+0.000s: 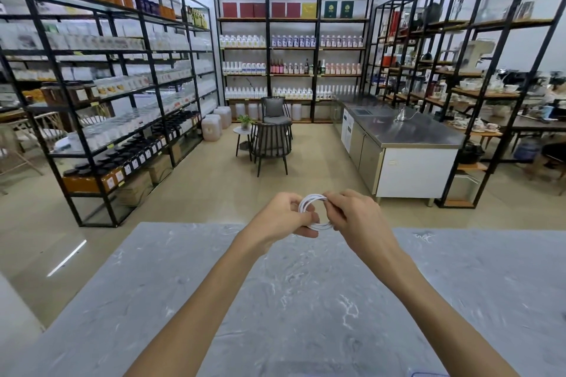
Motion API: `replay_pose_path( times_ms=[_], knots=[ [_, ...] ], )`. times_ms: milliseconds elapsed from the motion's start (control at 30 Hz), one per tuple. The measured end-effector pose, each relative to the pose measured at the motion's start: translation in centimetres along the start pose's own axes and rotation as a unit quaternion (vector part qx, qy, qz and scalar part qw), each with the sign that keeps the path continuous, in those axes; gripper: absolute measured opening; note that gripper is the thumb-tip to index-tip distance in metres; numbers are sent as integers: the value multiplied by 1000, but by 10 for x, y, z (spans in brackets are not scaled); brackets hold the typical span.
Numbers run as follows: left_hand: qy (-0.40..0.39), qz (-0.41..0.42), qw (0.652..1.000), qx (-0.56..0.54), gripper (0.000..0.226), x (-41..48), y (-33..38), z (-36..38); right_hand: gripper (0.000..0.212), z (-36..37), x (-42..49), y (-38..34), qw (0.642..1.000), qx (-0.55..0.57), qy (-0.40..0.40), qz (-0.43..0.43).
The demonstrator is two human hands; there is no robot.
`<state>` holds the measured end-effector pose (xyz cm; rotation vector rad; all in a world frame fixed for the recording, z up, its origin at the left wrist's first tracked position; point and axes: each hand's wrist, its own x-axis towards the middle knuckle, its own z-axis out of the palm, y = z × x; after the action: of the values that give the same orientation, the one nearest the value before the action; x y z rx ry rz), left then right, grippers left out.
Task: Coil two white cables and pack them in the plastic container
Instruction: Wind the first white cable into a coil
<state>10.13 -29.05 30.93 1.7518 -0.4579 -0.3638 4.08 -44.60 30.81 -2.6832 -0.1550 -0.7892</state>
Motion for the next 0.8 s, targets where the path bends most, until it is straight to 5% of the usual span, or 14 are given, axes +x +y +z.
replay_pose_path(
  times_ms=[267,433,567,800],
  knots=[
    [123,25,974,187,10,5,-10,13,25,3,-3,-1,1000,25,-2,-9],
    [14,-19,997,-67,16,7,-19,10,23,1,-5,4,998,68,12,8],
    [-112,-44,964,-236,34,2,-25,1,30,-1,-3,12,993,109,5,41],
    [-148,-42,955,-255,40,-5,-30,-13,30,4,-1,18,984,170,-8,44]
  ],
)
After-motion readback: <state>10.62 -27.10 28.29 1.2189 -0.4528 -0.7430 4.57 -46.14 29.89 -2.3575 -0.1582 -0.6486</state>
